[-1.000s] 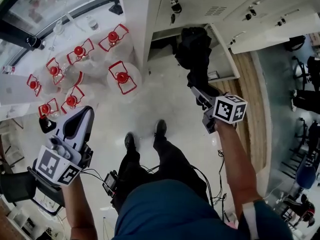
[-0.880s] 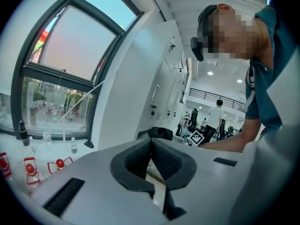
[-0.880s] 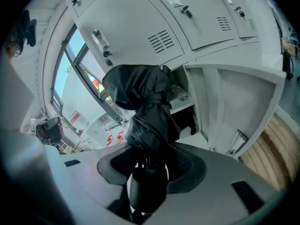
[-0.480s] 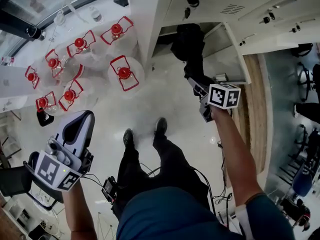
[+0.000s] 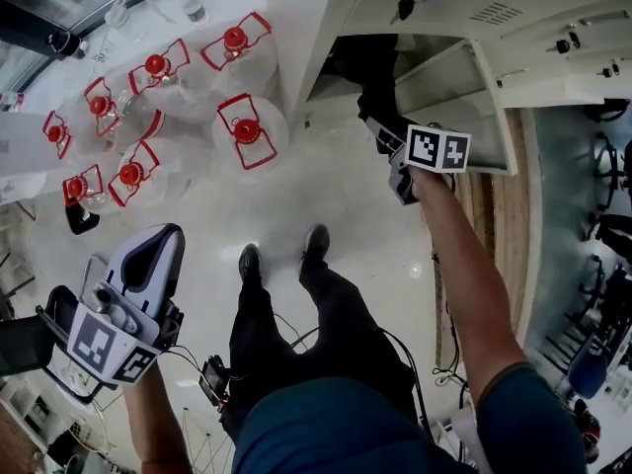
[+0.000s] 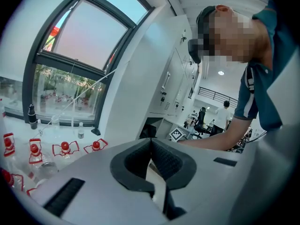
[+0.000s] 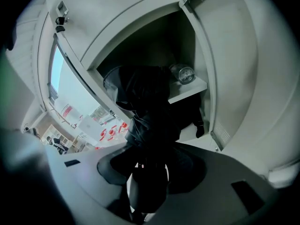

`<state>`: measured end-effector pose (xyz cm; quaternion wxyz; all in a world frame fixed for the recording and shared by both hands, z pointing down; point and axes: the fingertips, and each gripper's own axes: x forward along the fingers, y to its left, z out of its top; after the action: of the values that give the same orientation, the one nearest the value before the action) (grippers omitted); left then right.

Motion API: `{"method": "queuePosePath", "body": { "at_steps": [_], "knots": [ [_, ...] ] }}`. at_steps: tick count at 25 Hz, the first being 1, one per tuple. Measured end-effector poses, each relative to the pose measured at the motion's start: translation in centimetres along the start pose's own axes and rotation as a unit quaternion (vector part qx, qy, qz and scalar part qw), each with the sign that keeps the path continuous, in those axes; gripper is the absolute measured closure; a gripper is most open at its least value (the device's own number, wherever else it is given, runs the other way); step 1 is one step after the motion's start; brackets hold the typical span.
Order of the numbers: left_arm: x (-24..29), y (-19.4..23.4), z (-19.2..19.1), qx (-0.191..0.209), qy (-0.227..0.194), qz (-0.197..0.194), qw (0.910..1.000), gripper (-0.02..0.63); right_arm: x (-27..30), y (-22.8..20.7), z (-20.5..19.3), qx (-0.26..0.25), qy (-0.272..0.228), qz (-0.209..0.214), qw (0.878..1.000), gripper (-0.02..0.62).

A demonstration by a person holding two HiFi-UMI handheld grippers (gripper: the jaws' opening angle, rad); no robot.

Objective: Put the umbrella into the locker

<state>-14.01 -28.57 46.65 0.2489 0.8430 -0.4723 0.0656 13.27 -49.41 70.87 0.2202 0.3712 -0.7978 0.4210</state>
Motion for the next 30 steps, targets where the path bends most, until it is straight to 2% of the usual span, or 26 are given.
{"method": "queuePosePath", "body": {
  "at_steps": [14,24,27,30],
  "knots": [
    [0.4,1.7,-3.4,-0.021,0.01,0.022,0.9995,0.588,6.7,-2.3,5.1,-0.025,-0.004,-0.007,1.0,0.41],
    [0.0,2.7,-4.2,-0.03,0.009,0.035,0.9989,0.588,9.3,-2.2,7.9,-0.045,0.001,-0.017,0.999,0.41],
    [-0.2,2.7,-4.3,-0.031,0.008,0.037,0.9988,0.588,9.1,-1.7,8.4,-0.063,0.008,-0.024,0.998,0.408],
    [-0.4,2.7,-4.3,-0.032,0.006,0.037,0.9988,0.588,9.2,-0.5,8.8,-0.104,0.016,-0.03,0.994,0.408]
  ]
}}
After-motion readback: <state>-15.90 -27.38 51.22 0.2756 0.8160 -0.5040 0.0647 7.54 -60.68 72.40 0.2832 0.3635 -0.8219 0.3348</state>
